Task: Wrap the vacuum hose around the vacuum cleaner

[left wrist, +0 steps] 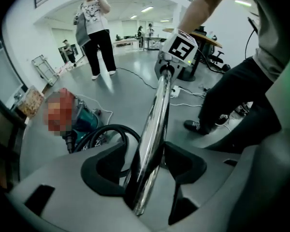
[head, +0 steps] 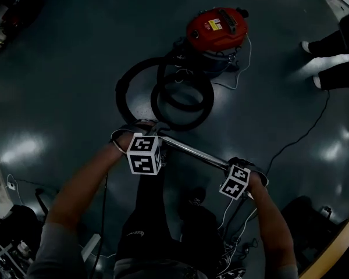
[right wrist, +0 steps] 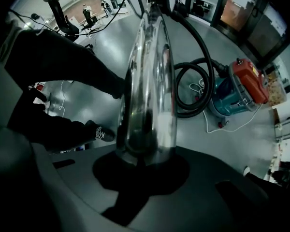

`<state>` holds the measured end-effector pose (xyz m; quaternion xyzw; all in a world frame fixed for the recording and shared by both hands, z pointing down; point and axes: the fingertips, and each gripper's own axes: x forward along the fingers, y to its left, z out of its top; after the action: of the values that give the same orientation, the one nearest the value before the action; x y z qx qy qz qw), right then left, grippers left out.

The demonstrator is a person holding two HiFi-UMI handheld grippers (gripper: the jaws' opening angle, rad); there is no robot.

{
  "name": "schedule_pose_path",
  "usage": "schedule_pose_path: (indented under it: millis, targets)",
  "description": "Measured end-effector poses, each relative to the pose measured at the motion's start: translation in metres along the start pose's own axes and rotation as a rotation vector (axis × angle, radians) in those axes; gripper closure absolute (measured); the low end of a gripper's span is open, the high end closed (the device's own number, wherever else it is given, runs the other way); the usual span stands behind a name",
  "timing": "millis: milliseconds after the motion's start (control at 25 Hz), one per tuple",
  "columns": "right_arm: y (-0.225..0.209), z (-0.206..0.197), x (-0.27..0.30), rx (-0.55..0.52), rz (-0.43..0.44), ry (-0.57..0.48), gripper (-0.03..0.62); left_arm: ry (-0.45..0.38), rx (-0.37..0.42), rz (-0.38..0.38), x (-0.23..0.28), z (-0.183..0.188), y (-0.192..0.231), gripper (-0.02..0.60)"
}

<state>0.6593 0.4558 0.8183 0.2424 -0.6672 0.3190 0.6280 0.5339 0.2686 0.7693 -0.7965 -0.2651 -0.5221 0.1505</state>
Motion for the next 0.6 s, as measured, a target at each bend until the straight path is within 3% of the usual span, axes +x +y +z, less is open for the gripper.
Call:
schedule_pose_path:
  millis: [160,320,480,600]
  targets:
    - [-0.023,-0.005,0.039,-0.034,-0.036,-0.014,0.531,-0.065,-0.2,0.14,0.016,0.005,0.013,0.333]
    - [-0.022,-0.007,0.089,-0.069,-0.065,-0.033,0.531,-0.183,-0.393,0.259,0.036,-0.002,0.003,0.333]
    - [-0.019,0.006,0.154,-0.079,-0.106,-0.07,0.531,-0.278,-0.594,0.361,0.071,-0.045,-0.011,0.334]
    - [-0.016,0.014,0.198,-0.085,-0.108,-0.093,0.531,-0.304,-0.707,0.425,0.099,-0.085,-0.016,0.334]
